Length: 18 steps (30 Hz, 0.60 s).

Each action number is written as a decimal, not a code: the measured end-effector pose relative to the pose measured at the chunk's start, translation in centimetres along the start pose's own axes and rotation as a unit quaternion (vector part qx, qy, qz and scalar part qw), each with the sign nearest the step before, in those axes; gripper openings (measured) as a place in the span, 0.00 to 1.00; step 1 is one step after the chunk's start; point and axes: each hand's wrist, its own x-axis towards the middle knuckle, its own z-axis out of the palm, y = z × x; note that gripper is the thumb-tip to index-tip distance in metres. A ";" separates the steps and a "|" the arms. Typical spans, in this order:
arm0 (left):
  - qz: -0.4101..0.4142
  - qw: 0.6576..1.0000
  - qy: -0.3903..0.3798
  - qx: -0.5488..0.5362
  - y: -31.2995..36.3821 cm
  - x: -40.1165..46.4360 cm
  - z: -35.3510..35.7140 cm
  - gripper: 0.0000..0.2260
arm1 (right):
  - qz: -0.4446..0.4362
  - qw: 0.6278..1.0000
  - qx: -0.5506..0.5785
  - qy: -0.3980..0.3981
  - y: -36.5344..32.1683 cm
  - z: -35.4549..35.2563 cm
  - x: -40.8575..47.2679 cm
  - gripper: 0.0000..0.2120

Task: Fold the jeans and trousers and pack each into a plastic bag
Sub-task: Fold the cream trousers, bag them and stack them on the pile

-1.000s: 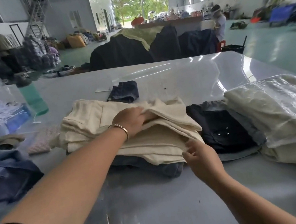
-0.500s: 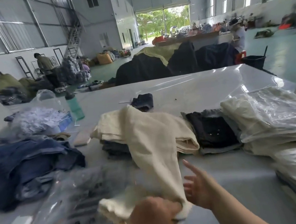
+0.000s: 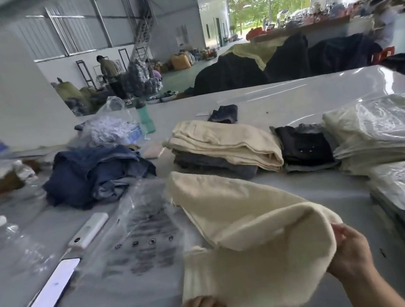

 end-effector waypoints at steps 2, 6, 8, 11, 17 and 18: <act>-0.036 0.993 -0.014 -0.115 0.9 -0.8 1.2 0.07 | -0.057 0.998 -0.002 0.037 -0.3 -2.0 -0.3 0.27; -0.143 0.972 0.092 -0.164 -1.6 2.9 -2.3 0.18 | -0.054 0.940 -0.298 0.159 0.2 -3.9 -2.0 0.12; -0.115 0.978 0.072 -0.157 -2.1 4.9 -4.9 0.11 | -0.094 0.814 -0.499 0.281 0.2 -4.5 -1.8 0.14; -0.118 0.980 0.034 -0.156 -3.4 8.6 -7.9 0.10 | -0.285 0.598 -0.690 0.292 -0.9 -2.5 -2.0 0.25; -0.031 0.866 -0.182 -0.466 -1.7 13.9 -14.0 0.12 | -0.194 0.388 -0.891 -0.137 5.1 6.9 -2.6 0.33; -0.024 0.843 -0.194 -0.502 -1.9 14.1 -14.6 0.14 | -0.200 0.406 -0.880 -0.141 5.8 7.9 -2.4 0.28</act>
